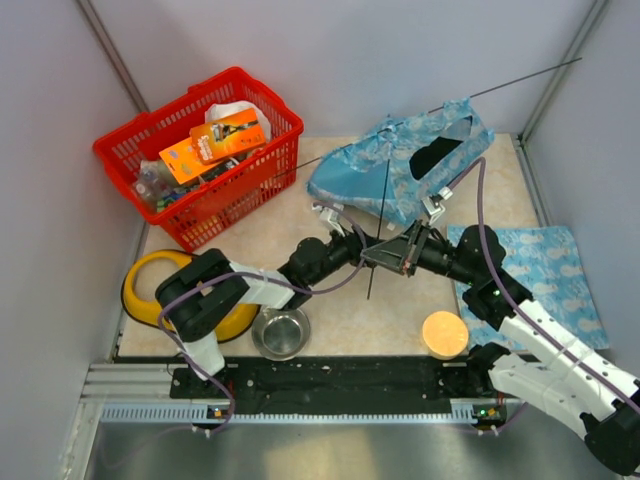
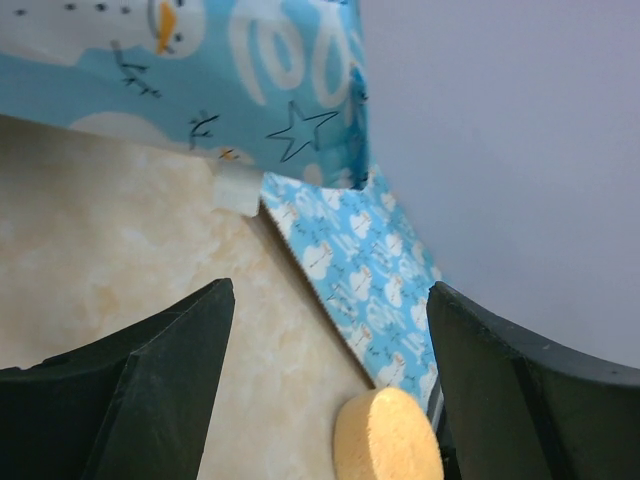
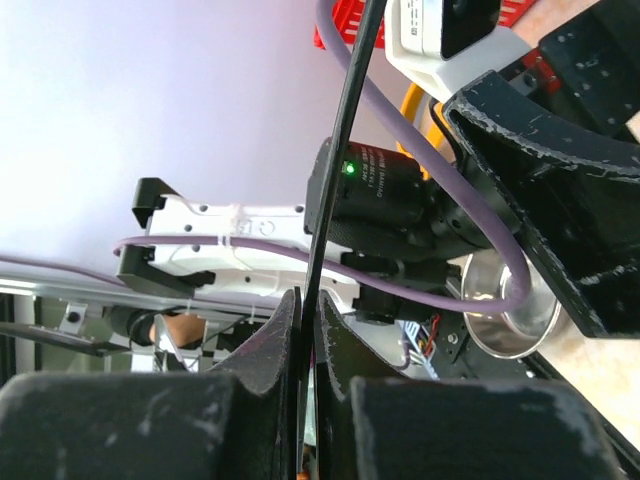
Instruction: Set up the pet tent
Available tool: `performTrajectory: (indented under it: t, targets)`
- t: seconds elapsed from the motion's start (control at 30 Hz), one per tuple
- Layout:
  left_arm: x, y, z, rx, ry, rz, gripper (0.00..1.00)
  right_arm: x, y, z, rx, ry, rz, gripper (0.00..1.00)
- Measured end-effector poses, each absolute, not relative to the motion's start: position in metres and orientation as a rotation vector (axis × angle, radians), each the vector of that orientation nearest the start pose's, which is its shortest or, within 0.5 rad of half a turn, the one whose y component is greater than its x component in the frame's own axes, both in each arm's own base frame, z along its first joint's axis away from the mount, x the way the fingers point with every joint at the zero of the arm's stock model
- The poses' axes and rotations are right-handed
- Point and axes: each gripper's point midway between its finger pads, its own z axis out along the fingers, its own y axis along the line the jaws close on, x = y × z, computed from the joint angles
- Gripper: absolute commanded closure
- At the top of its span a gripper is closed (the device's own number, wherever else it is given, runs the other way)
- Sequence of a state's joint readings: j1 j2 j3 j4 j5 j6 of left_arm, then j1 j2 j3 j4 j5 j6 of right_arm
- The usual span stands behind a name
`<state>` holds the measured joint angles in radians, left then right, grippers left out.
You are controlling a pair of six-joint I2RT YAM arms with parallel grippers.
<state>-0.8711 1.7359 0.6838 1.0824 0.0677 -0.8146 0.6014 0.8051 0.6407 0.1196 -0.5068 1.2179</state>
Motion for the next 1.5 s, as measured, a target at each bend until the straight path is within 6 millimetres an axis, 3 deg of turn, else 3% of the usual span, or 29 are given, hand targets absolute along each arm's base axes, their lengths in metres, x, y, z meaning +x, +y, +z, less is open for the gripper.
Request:
performTrajectory:
  t: [0.2, 0.63, 0.8, 1.07, 1.2, 1.5]
  targets:
    - [0.287, -0.420, 0.187, 0.057, 1.615, -1.420, 0.17, 0.179, 0.267, 0.308, 0.153, 1.884, 1.771, 1.00]
    - [0.312, -0.441, 0.212, -0.137, 1.539, -1.362, 0.18, 0.182, 0.265, 0.317, 0.185, 1.817, 1.811, 1.00]
    - [0.321, -0.450, 0.200, -0.201, 1.609, -1.303, 0.19, 0.182, 0.265, 0.317, 0.191, 1.807, 1.816, 1.00]
    - [0.330, -0.453, 0.175, -0.251, 1.680, -1.236, 0.28, 0.181, 0.263, 0.320, 0.198, 1.795, 1.821, 1.00]
    - [0.333, -0.459, 0.176, -0.253, 1.673, -1.244, 0.31, 0.180, 0.262, 0.317, 0.202, 1.800, 1.818, 1.00]
    - [0.336, -0.464, 0.173, -0.250, 1.650, -1.261, 0.54, 0.179, 0.260, 0.317, 0.208, 1.793, 1.815, 1.00]
